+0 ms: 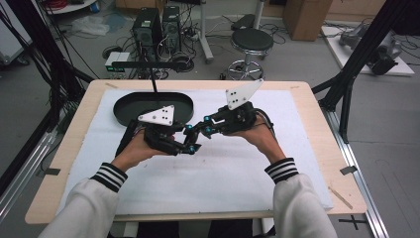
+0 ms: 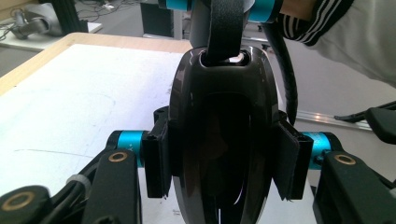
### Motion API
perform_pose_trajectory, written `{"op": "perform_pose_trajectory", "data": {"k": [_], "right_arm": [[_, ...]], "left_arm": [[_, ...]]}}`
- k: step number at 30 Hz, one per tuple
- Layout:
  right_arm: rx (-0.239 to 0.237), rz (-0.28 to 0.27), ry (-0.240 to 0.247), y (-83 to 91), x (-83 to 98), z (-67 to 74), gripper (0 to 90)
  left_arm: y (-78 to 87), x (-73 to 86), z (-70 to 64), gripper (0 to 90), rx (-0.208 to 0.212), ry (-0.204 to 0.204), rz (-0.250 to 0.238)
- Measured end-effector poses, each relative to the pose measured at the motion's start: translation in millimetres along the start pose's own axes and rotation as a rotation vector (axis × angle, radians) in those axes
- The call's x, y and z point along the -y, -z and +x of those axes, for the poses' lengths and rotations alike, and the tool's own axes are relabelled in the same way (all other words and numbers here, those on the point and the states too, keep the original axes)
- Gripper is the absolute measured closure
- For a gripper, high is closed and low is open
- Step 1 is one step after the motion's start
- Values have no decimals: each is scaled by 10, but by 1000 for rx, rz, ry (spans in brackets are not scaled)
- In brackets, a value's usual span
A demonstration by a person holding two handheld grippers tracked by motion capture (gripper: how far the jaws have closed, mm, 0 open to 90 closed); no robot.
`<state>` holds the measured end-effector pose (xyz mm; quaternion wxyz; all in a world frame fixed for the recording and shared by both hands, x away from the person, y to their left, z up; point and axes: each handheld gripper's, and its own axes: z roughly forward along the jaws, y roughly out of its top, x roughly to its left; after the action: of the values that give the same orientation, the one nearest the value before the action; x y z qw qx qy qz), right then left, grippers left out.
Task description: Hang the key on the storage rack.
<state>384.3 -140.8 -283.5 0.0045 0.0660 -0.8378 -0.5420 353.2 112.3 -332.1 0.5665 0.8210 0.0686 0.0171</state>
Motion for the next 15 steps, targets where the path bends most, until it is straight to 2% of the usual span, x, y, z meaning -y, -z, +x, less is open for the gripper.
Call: {"op": "perform_pose_trajectory", "data": {"k": [4, 7, 8, 9, 10, 11, 12, 13, 15], "right_arm": [[-2, 1, -11, 3, 4, 6, 851], [2, -4, 1, 2, 5, -1, 820], [-6, -18, -17, -1, 13, 14, 577], [-6, -18, -17, -1, 13, 14, 577], [22, -31, -27, -9, 14, 24, 402], [140, -6, -28, -21, 17, 53, 176], [178, 0, -30, -18, 24, 60, 102], [203, -3, -40, -4, 34, 60, 94], [217, -39, -71, 53, 60, 58, 92]], "left_arm": [[0, -5, -12, 486, -14, -3, 0], [2, -8, -16, 486, -14, -3, 0], [3, -9, -17, 486, -23, -13, 7], [1, -8, -19, 486, -24, -11, 15], [-1, -4, -20, 486, -28, -12, 20], [5, -8, -26, 486, -62, -21, 29], [5, -8, -26, 486, -62, -21, 29], [22, -7, -14, 486, -58, -11, 28], [35, 0, -9, 486, -68, -8, 32]]}}
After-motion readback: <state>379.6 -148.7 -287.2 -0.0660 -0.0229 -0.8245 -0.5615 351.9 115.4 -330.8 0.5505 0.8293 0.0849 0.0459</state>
